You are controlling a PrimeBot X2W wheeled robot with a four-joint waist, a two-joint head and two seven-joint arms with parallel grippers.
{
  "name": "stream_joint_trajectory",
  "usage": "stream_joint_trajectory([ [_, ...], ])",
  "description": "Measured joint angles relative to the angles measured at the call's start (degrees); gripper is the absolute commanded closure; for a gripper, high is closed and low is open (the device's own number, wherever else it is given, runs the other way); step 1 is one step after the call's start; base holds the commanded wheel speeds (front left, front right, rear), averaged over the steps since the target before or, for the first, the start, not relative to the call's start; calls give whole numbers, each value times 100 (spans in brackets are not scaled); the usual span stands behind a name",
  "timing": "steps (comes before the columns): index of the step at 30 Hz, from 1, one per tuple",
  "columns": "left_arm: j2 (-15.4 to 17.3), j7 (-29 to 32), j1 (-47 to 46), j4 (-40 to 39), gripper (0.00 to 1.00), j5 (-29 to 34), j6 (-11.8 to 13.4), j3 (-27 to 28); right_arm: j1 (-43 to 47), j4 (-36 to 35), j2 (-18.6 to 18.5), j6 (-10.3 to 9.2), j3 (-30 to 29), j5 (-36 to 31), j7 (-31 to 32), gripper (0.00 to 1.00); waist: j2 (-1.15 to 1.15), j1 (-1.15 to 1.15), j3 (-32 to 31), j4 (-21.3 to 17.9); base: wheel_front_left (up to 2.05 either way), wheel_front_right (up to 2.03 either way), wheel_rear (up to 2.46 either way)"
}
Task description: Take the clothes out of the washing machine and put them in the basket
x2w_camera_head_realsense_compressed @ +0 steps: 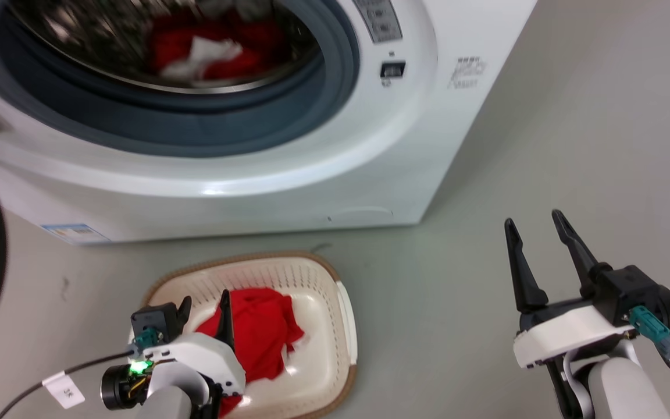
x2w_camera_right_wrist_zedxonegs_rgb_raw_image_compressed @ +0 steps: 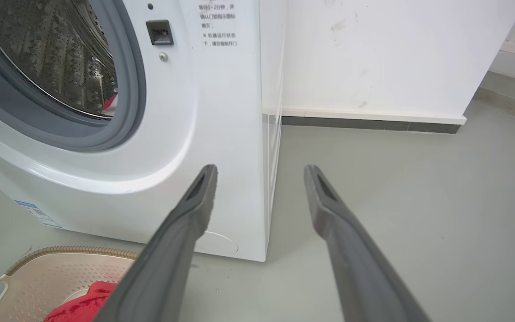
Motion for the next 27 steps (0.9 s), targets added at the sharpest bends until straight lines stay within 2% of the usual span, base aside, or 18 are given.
stream_joint_trajectory([
  [9,-8,1,677,-1503,0,44,242,-380,421,-342,0,0,-204,-113,261,0,0,-1,-829,324,0,0,0],
  [18,-11,1,894,-2976,0,591,481,-517,682,-840,0,0,-355,-177,519,0,0,-1,-1120,570,0,0,0],
  [27,-4,1,409,-3198,0,960,405,-480,760,-1189,-1,0,-352,-181,613,0,0,0,-983,589,0,0,0],
])
